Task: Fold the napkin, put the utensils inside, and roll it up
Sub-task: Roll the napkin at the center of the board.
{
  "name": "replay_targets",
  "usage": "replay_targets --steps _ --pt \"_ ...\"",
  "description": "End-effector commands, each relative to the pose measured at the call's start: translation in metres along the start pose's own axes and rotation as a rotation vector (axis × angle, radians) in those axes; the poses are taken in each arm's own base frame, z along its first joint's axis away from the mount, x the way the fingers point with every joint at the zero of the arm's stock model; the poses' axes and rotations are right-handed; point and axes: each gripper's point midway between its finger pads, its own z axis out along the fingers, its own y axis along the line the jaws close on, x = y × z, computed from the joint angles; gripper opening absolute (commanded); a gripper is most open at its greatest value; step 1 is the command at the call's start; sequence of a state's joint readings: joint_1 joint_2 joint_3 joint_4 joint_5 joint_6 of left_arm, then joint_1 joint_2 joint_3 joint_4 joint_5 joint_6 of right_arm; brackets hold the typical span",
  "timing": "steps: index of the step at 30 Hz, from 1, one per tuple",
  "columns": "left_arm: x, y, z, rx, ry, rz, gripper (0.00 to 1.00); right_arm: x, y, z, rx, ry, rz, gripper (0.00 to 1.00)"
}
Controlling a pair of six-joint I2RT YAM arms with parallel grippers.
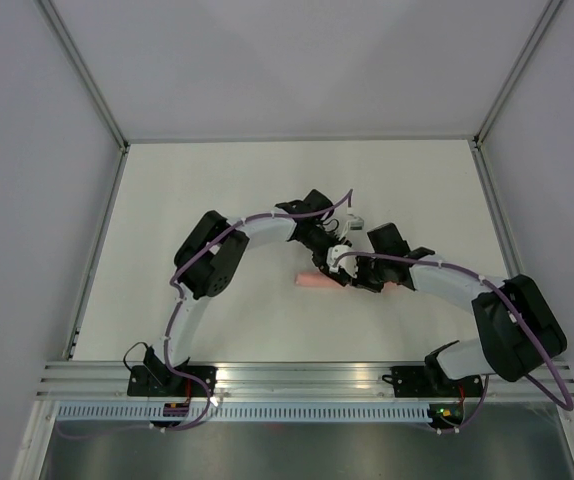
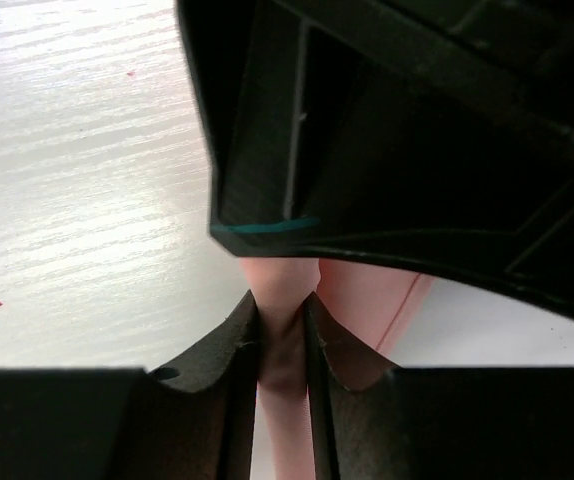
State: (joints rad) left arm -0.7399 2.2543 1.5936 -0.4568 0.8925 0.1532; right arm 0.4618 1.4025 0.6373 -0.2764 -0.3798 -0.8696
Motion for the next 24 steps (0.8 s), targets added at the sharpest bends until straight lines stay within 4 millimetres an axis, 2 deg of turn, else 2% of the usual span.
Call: replay_targets --steps 1,2,3,5,7,8,9,11,12,13,14,15,16,17,18,20,21,22,23,24 --pt "-0.013 0.021 -0.023 -0.155 -0.058 -0.003 0.53 0.006 0.019 -0.003 -0.128 0.05 0.029 0.26" --pt "-0.022 0.018 -0.03 -0.172 -0.085 0.012 0.53 0.0 0.016 -0.003 -0.136 0.042 0.026 0.25" --pt "-0.02 0.02 -0.034 -0.186 -0.094 0.008 0.53 0.002 0.019 -0.001 -0.163 0.052 0.037 0.25" --pt "-0.037 0.018 -0.049 -0.233 -0.159 0.037 0.54 0.001 0.021 -0.002 -0.202 0.055 0.05 0.24" --pt "-0.036 0.022 -0.058 -0.276 -0.187 0.034 0.54 0.002 0.022 -0.001 -0.231 0.064 0.066 0.24" --pt "-0.049 0.018 -0.07 -0.304 -0.238 0.072 0.55 0.001 0.022 -0.001 -0.241 0.06 0.069 0.24" --pt "-0.042 0.024 -0.073 -0.343 -0.242 0.061 0.55 0.004 0.024 0.001 -0.261 0.067 0.079 0.23" --pt "-0.059 0.019 -0.09 -0.398 -0.318 0.108 0.55 0.003 0.021 0.0 -0.284 0.065 0.089 0.23" --pt "-0.049 0.025 -0.094 -0.443 -0.325 0.087 0.54 0.003 0.022 0.0 -0.308 0.073 0.102 0.23" --pt "-0.051 0.025 -0.1 -0.469 -0.349 0.103 0.54 0.004 0.02 0.0 -0.319 0.075 0.115 0.23" --pt "-0.068 0.016 -0.113 -0.496 -0.418 0.159 0.54 0.006 0.022 0.002 -0.346 0.077 0.126 0.23" --pt "-0.057 0.021 -0.115 -0.532 -0.434 0.113 0.54 0.004 0.019 0.0 -0.364 0.083 0.134 0.23" --pt "-0.057 0.021 -0.119 -0.557 -0.457 0.116 0.54 0.006 0.017 0.0 -0.376 0.085 0.147 0.23" --pt "-0.065 0.018 -0.128 -0.579 -0.512 0.147 0.54 0.01 0.019 0.003 -0.406 0.092 0.155 0.23" --pt "-0.056 0.017 -0.134 -0.617 -0.527 0.151 0.54 0.006 0.016 0.001 -0.428 0.087 0.169 0.23" --pt "-0.056 0.014 -0.144 -0.666 -0.58 0.171 0.55 0.014 0.016 0.004 -0.472 0.101 0.21 0.23" --pt "-0.047 0.018 -0.147 -0.701 -0.603 0.171 0.55 0.011 0.011 0.003 -0.487 0.099 0.212 0.23" --pt "-0.052 0.007 -0.157 -0.711 -0.65 0.2 0.55 0.011 0.009 0.003 -0.502 0.09 0.235 0.23" --pt "-0.05 0.003 -0.158 -0.721 -0.671 0.214 0.55 0.017 0.011 0.007 -0.535 0.102 0.257 0.23" --pt "-0.044 0.002 -0.16 -0.741 -0.695 0.23 0.56 0.014 0.005 0.005 -0.549 0.098 0.265 0.23"
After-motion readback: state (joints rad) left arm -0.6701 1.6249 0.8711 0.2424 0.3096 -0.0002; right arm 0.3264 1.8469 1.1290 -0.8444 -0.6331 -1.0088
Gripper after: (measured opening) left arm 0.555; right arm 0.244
